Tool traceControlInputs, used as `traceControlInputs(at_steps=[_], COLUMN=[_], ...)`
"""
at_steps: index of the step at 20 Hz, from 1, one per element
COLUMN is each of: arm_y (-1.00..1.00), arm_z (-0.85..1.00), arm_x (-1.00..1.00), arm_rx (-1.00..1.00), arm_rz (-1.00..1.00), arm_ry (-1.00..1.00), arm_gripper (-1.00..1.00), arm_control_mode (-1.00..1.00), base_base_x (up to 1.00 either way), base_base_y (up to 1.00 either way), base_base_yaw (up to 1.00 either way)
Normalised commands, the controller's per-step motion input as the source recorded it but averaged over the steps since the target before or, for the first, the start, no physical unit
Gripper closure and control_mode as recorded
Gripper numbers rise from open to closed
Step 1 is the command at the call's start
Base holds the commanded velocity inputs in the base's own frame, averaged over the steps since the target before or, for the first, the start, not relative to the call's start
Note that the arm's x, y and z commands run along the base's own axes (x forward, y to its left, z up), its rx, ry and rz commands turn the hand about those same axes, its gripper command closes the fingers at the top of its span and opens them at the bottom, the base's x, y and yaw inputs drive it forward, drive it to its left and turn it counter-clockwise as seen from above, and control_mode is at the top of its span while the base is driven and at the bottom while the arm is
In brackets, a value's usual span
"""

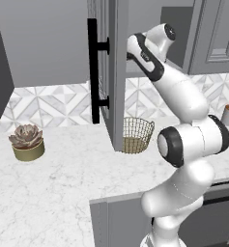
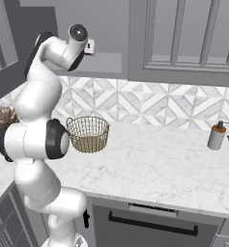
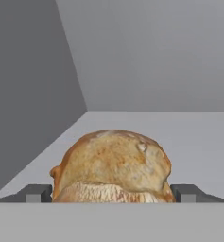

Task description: Open the cabinet, pick up the bread from the cabinet and place it in the basket. Then move the basket to the dining counter.

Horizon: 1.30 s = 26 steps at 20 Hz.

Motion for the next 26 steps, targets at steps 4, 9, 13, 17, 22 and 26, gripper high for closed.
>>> traceControlInputs(at_steps=[4, 9, 13, 17, 22, 26], arm_y=[-0.72, -0.33, -0.01, 0.01, 0.07, 0.00], arm_z=[0.15, 0.24, -0.11, -0.17, -0.63, -0.78], arm_x=[-1.00, -1.00, -1.00, -1.00, -1.00, -0.47], arm_rx=[0.00, 0.00, 0.00, 0.02, 0.00, 0.03], arm_rz=[0.00, 0.00, 0.00, 0.00, -0.08, -0.05], arm_ry=[-0.02, 0.00, 0.08, 0.16, 0.28, 0.31], arm_gripper=[1.00, 1.00, 1.00, 1.00, 1.00, 1.00], arm_control_mode=[-1.00, -1.00, -1.00, -1.00, -1.00, -1.00], base_base_x=[0.00, 0.00, 0.00, 0.00, 0.00, 0.00], base_base_y=[0.00, 0.00, 0.00, 0.00, 0.00, 0.00], base_base_yaw=[0.00, 0.00, 0.00, 0.00, 0.00, 0.00])
